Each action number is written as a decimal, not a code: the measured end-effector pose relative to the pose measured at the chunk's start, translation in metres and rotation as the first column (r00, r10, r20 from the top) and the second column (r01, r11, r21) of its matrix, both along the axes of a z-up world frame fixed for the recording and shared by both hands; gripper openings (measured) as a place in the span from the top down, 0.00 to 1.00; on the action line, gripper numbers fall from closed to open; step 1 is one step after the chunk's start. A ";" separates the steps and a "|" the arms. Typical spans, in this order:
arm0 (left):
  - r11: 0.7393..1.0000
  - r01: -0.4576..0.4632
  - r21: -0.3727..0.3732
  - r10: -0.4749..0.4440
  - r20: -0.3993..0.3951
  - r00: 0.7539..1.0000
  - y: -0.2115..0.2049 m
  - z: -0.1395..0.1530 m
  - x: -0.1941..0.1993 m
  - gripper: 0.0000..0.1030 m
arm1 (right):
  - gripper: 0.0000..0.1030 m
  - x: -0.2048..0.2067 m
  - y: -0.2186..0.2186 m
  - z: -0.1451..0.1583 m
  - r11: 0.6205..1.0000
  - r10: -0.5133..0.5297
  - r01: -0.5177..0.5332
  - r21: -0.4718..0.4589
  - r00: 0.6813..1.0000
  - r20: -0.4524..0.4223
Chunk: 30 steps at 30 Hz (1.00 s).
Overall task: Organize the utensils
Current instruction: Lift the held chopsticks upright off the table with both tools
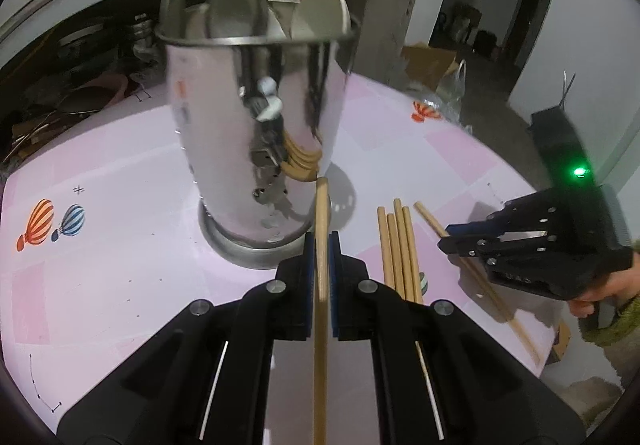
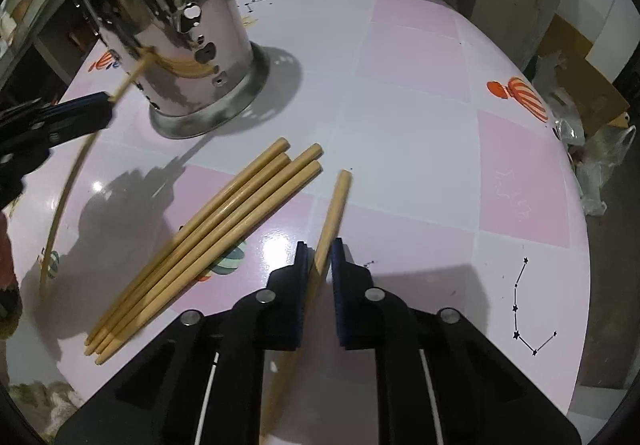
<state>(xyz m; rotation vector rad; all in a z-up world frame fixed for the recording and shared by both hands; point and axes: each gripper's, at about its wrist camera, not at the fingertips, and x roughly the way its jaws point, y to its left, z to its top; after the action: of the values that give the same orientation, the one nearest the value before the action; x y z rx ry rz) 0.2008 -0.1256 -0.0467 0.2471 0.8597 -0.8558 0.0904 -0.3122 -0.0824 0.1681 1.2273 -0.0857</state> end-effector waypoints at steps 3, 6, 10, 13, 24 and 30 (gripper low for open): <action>1.000 -0.006 -0.022 0.006 0.004 1.000 0.006 0.007 0.000 0.95 | 0.93 -0.004 -0.011 0.000 0.997 -0.048 0.047 0.065 0.999 0.016; 0.999 -0.011 -0.050 0.010 -0.007 1.000 0.012 0.011 -0.001 0.95 | 0.93 -0.007 -0.016 0.003 0.994 -0.072 0.069 0.087 0.997 0.029; 0.997 -0.020 -0.071 0.020 -0.005 1.000 0.017 0.014 -0.002 0.95 | 0.93 -0.015 -0.020 0.016 0.991 -0.089 0.080 0.109 0.993 0.081; 0.994 -0.031 -0.102 0.031 0.001 1.000 0.024 0.020 -0.003 0.95 | 0.93 -0.019 -0.019 0.026 0.990 -0.100 0.087 0.114 0.988 0.116; 0.969 -0.077 -0.233 0.088 0.037 0.995 0.060 0.060 -0.008 0.95 | 0.93 -0.031 -0.026 0.076 0.985 -0.127 0.091 0.146 0.957 0.261; 0.949 -0.092 -0.302 0.112 0.052 0.992 0.072 0.081 -0.008 0.95 | 0.93 -0.041 -0.030 0.105 0.985 -0.134 0.087 0.146 0.928 0.348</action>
<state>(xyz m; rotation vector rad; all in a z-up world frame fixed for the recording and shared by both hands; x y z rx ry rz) 0.1924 -0.0533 0.0345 -0.0342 0.6621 -0.8634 0.0495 -0.3424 0.0228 0.3501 0.8587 -0.0708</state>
